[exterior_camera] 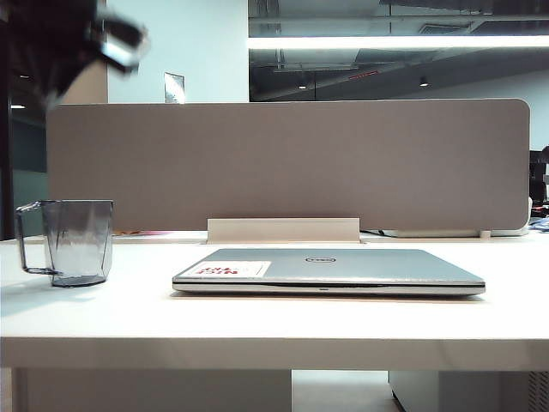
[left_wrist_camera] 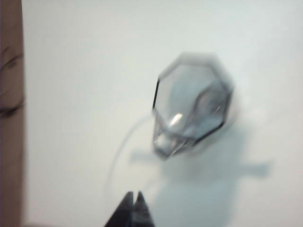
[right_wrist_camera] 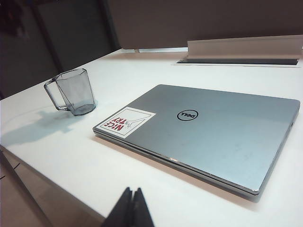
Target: Pick up the water cup and place it on the left side of the laptop.
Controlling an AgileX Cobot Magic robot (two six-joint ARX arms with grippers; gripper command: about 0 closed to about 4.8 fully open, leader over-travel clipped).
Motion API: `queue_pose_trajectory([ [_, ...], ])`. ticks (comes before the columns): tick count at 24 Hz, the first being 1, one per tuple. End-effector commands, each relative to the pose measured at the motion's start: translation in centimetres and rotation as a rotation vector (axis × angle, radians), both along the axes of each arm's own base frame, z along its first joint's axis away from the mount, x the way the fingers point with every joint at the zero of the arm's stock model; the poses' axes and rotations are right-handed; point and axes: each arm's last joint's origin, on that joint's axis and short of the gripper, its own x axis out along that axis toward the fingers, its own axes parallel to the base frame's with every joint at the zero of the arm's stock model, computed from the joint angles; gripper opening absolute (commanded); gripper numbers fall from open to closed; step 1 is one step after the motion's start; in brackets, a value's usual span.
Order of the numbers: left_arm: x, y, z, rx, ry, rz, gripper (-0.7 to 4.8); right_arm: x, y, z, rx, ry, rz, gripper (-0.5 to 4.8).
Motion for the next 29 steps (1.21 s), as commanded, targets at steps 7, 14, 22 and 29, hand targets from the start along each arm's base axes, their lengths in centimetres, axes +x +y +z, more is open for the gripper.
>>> queue_pose_trajectory([
  [7, -2.7, 1.0, 4.4, -0.255, -0.315, -0.043, -0.06, 0.0, 0.0, 0.0, 0.003, -0.007, -0.003, -0.05],
  [14, -4.9, 1.9, -0.4, -0.277, -0.368, -0.083, -0.06, 0.0, 0.0, 0.0, 0.003, -0.007, -0.003, -0.05],
  [22, -6.7, 3.1, -10.6, -0.297, -0.392, 0.095, -0.06, 0.0, 0.0, 0.0, 0.003, -0.007, -0.003, -0.05],
  [29, -8.4, 4.0, -17.3, -0.357, -0.454, 0.178, 0.05, 0.0, 0.0, 0.0, 0.003, -0.007, -0.003, -0.05],
])
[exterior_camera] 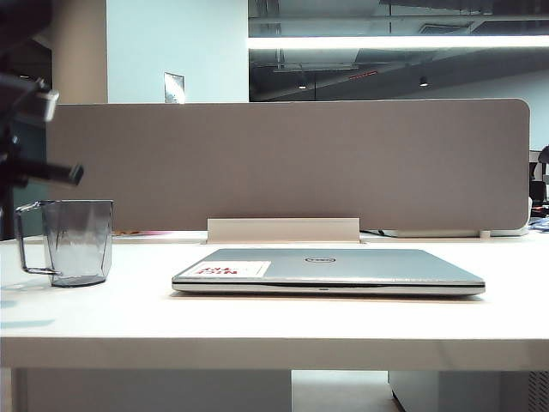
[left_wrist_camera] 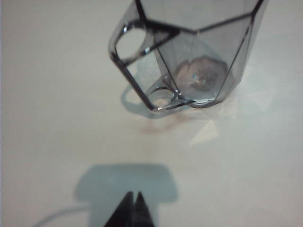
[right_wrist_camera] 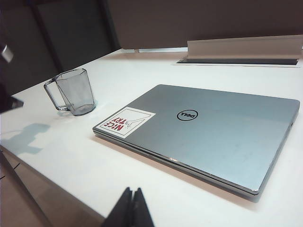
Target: Pick up the water cup and place it on the left side of the laptop.
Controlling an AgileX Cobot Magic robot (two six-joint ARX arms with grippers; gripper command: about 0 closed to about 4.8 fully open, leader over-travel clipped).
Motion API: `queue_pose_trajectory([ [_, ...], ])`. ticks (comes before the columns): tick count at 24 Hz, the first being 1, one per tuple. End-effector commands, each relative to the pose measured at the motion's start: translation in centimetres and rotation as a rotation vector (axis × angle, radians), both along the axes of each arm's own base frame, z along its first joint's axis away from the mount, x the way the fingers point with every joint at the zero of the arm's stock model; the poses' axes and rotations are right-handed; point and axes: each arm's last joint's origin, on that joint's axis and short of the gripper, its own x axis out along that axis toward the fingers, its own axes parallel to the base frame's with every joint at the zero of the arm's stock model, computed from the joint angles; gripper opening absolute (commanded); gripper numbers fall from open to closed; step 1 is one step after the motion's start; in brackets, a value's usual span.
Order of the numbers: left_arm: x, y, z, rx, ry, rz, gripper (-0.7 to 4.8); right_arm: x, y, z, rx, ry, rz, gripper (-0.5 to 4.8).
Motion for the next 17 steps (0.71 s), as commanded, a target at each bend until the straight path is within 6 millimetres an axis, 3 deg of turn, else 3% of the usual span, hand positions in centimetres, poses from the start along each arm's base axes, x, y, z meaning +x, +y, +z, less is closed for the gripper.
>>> queue_pose_trajectory([
  [1, -0.2, 0.1, -1.3, -0.071, -0.093, 0.030, 0.31, 0.0, 0.0, 0.0, 0.003, -0.007, -0.002, -0.05],
  [6, -0.8, 0.5, -2.7, -0.132, -0.191, 0.047, 0.31, 0.0, 0.0, 0.0, 0.003, -0.007, -0.002, -0.05],
  [12, -0.2, 1.1, -2.8, -0.149, -0.251, 0.090, 0.32, 0.0, 0.0, 0.0, 0.003, -0.007, -0.002, -0.05],
  [15, 0.6, 1.9, -3.5, -0.178, -0.237, 0.098, 1.72, 0.0, 0.0, 0.0, 0.003, -0.006, -0.002, -0.05],
  [17, 1.0, 1.9, -3.9, -0.182, -0.231, 0.084, 1.79, 0.0, 0.0, 0.0, 0.003, -0.006, -0.002, -0.05],
])
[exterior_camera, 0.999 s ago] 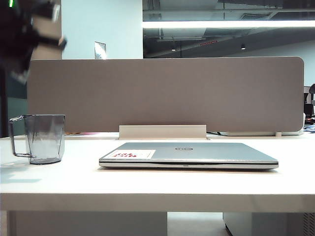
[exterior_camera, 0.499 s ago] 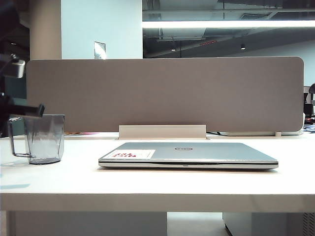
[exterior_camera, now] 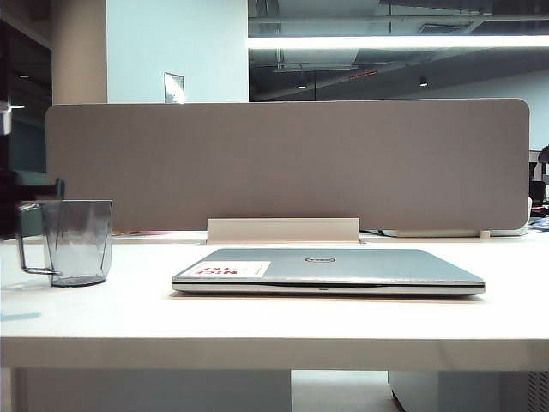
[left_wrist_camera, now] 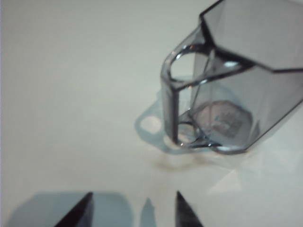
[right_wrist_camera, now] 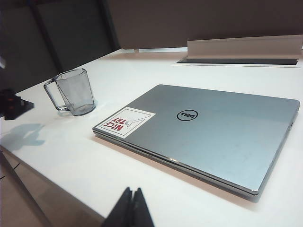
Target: Pick up the water cup and place it on the left side of the laptop.
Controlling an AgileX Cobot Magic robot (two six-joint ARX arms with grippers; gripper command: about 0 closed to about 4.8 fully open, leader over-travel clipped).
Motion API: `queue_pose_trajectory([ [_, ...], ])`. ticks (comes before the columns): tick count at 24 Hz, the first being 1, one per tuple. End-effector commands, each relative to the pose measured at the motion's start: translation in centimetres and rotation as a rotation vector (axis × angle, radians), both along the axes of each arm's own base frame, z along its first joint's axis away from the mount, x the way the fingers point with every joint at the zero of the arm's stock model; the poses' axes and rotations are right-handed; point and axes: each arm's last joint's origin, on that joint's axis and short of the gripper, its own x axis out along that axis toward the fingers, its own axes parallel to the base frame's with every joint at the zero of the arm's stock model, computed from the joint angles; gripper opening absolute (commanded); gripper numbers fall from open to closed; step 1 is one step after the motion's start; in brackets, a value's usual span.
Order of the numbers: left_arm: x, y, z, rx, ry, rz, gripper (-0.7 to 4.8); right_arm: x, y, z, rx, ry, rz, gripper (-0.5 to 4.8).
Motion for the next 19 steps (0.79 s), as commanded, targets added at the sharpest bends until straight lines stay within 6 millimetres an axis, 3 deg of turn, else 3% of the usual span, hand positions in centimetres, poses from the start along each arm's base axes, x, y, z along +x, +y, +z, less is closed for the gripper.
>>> queue_pose_trajectory([
  [1, 0.5, -0.2, -0.4, -0.018, -0.013, -0.030, 1.79, 0.0, 0.0, 0.0, 0.003, -0.006, -0.002, -0.05],
  [7, 1.4, -0.5, -1.5, -0.023, -0.041, -0.022, 1.74, 0.0, 0.0, 0.0, 0.003, -0.006, -0.002, -0.05],
  [12, 1.8, -0.4, -0.8, 0.006, -0.121, 0.011, 1.61, 0.0, 0.0, 0.0, 0.003, -0.006, -0.002, -0.05],
  [14, 2.0, 0.0, -0.7, 0.014, -0.125, 0.018, 1.12, 0.0, 0.0, 0.0, 0.003, -0.006, -0.002, -0.05],
  [19, 2.8, 1.6, -1.1, -0.041, -0.107, -0.026, 1.17, 0.0, 0.0, 0.0, 0.003, -0.005, -0.002, -0.05],
])
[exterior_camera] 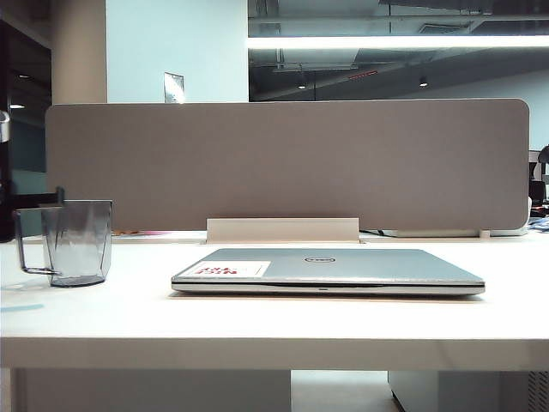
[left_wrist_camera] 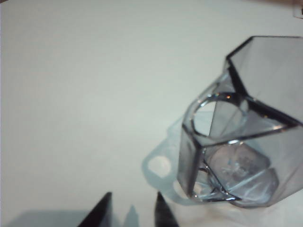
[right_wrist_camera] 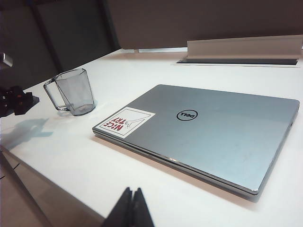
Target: Pick up the water cup and place it on the left side of the laptop.
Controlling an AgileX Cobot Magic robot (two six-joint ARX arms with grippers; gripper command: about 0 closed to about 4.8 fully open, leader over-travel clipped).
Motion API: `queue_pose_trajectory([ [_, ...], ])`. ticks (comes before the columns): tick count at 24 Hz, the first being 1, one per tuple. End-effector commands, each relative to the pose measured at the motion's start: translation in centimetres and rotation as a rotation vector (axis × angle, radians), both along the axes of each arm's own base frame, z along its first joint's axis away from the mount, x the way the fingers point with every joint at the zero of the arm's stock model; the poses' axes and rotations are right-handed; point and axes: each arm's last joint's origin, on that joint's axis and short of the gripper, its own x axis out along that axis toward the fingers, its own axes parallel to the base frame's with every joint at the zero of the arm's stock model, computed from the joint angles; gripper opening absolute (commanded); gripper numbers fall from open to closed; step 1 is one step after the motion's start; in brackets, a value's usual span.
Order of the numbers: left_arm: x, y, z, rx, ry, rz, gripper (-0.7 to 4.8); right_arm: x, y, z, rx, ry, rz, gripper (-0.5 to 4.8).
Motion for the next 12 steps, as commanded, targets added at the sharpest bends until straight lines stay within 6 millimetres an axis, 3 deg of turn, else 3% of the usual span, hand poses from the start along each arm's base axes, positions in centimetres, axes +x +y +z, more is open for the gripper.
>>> queue_pose_trajectory([
  [1, 0.6, 0.6, 0.0, -0.064, 0.002, -0.109, 1.18, 0.0, 0.0, 0.0, 0.003, -0.006, -0.003, -0.05],
  [12, 2.9, 0.2, 0.2, 0.011, -0.001, -0.099, 1.17, 0.0, 0.0, 0.0, 0.003, -0.005, -0.003, -0.05],
])
